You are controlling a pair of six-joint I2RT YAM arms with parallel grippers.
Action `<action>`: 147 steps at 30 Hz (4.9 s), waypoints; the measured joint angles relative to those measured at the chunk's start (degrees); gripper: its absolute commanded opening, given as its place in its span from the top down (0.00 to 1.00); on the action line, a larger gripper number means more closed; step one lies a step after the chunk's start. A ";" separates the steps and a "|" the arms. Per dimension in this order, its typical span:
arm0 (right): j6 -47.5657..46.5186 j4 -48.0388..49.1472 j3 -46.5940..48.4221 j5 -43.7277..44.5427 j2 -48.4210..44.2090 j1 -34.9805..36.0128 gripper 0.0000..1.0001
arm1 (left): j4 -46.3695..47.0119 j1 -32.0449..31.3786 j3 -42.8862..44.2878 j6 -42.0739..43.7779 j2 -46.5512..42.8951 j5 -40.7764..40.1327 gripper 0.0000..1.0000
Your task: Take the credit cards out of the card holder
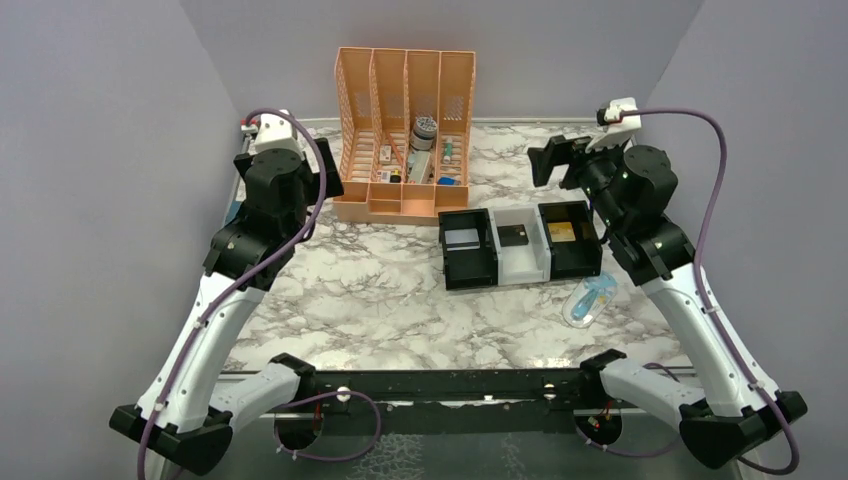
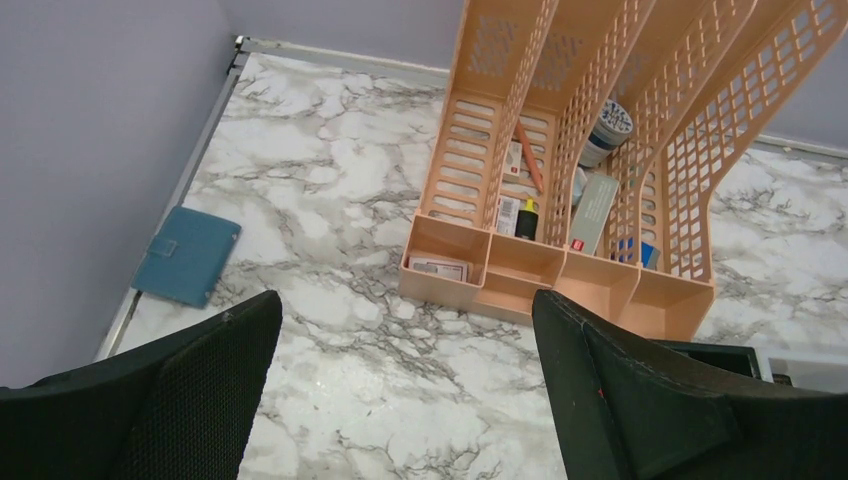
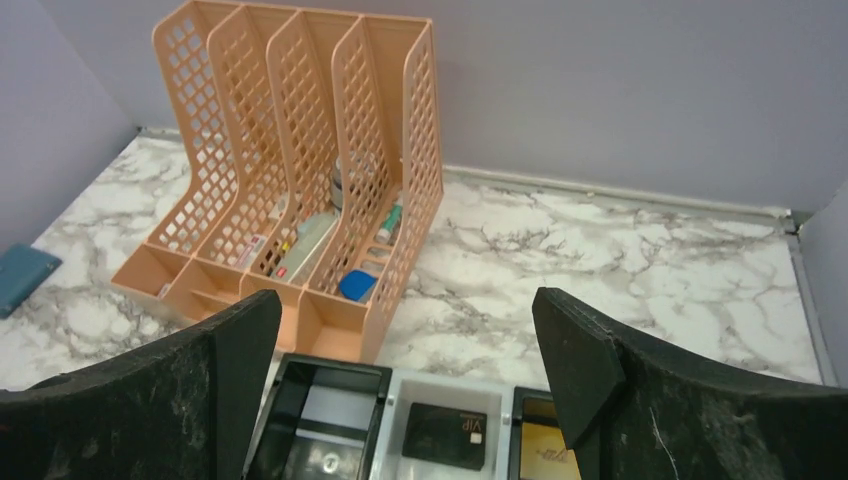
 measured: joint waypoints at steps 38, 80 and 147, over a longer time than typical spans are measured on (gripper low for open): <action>16.72 -6.56 -25.35 -25.70 13.27 -5.57 0.09 | 9.09 4.33 -32.54 -6.64 3.43 39.43 0.01; 11.34 -6.75 -7.82 -21.11 38.34 14.05 0.28 | 10.38 4.22 -32.72 -9.01 4.46 29.24 0.02; 4.48 -8.44 0.55 -4.50 35.98 18.60 0.07 | 9.38 30.01 -8.63 -6.36 30.62 15.63 0.01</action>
